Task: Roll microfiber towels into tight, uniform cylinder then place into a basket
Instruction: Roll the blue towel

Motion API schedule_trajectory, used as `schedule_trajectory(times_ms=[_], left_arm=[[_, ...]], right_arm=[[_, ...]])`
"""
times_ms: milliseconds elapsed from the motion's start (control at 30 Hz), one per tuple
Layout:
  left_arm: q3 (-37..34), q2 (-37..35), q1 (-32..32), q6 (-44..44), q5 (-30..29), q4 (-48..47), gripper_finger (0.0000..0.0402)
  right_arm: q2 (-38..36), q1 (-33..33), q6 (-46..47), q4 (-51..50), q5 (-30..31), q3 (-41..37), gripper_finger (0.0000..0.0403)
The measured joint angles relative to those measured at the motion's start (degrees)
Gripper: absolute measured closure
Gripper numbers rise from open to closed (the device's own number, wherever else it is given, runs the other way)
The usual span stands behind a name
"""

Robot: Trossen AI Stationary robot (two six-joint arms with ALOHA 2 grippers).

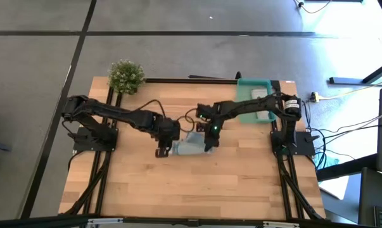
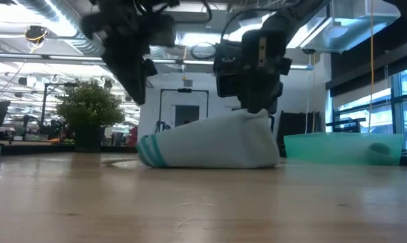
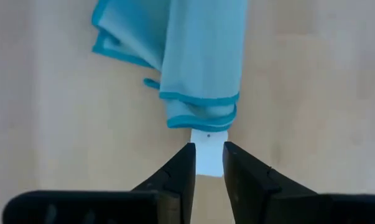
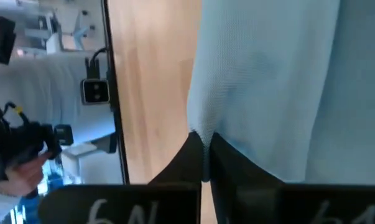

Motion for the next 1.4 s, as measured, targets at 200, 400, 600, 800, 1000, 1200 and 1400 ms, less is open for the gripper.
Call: schedule_trajectory(times_ms=[200,400,600,800,1000,1200,1400], left_arm=[[-0.02,1.42,-5.77,-0.88,3.06,2.36,0.0324],[-0.02,1.46,-7.95,-2.73,2.69,3.74,0.0324],[-0.02,2.22,-8.92,-2.98,2.52,8.80,0.0324],[-0.05,4.83,-8.76,-4.27,2.34,12.33,0.0324],[-0.04,7.39,-7.87,-4.29,2.92,14.81,0.0324],[-0.04,7.58,-6.29,-6.76,-1.71,14.94,0.0324],[-0.04,7.58,-5.83,-6.00,1.48,15.10,0.0324]], right_arm=[[0.00,3.84,4.63,4.59,-0.91,0.00,0.0392],[0.00,4.27,6.17,8.42,-7.02,0.00,0.0392],[0.00,3.61,7.06,8.69,-7.30,0.00,0.0392],[0.00,3.53,7.01,8.63,-5.27,0.00,0.0392],[0.00,3.55,6.40,8.59,-4.37,0.00,0.0392],[0.00,3.57,4.87,8.43,-4.28,0.00,0.0392],[0.00,3.57,2.35,7.96,-2.13,0.00,0.0392]])
